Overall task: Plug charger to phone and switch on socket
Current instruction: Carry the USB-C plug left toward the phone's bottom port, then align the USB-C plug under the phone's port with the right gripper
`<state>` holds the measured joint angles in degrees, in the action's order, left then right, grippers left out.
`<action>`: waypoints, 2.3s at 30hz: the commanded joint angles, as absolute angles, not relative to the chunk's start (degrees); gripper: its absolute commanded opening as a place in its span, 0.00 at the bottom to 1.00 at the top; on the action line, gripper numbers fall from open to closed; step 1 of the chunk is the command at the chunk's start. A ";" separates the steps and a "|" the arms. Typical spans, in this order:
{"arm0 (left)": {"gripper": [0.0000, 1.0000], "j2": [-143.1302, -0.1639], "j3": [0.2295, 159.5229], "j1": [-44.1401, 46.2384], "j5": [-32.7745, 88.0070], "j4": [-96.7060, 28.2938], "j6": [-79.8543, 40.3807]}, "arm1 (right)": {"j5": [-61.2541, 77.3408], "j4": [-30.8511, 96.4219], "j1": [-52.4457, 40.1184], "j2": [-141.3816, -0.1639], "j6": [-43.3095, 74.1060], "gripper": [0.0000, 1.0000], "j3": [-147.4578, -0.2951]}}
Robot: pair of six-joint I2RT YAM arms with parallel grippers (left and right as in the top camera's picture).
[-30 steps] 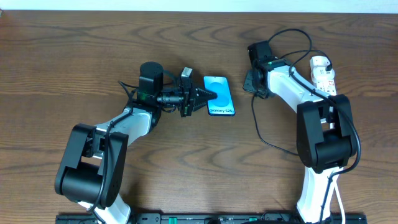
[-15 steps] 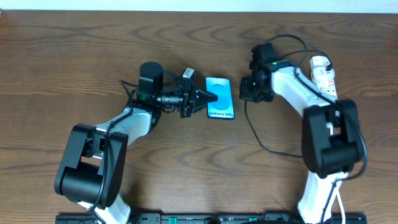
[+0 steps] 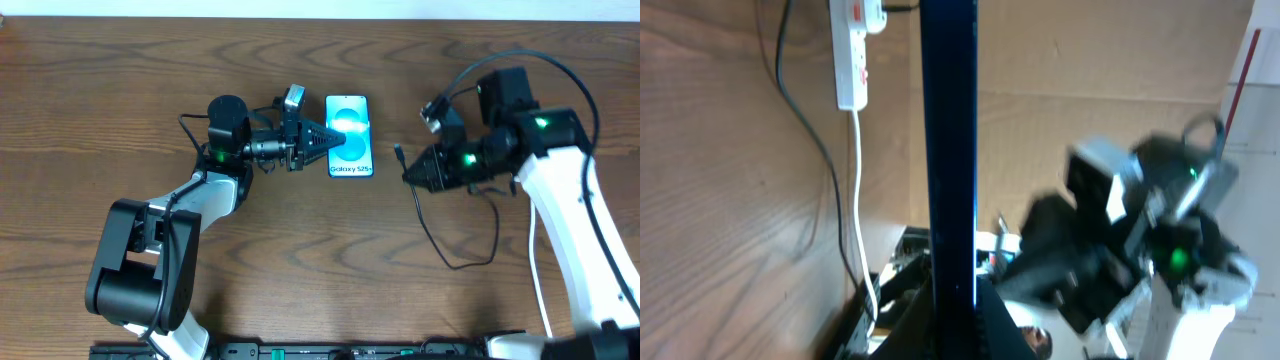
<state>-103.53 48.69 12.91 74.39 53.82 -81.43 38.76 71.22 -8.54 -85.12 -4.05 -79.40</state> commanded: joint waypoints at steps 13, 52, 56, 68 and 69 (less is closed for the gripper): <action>0.08 -103.20 50.15 18.72 54.13 56.16 -84.90 | 41.01 44.91 -17.85 -58.76 17.12 0.01 -48.34; 0.07 -103.20 50.11 17.06 64.49 61.58 -76.69 | 30.79 33.41 -21.10 -63.33 15.77 0.01 -47.79; 0.07 -103.20 50.11 17.06 64.27 61.58 -76.34 | 32.08 32.49 -21.12 -63.33 15.79 0.01 -47.79; 0.08 -103.20 50.11 17.06 62.59 58.81 -76.09 | 27.70 31.73 -24.60 -63.53 17.47 0.01 -47.79; 0.08 -103.20 50.11 17.06 62.61 58.81 -76.09 | 27.49 31.70 -24.60 -63.68 17.80 0.01 -47.79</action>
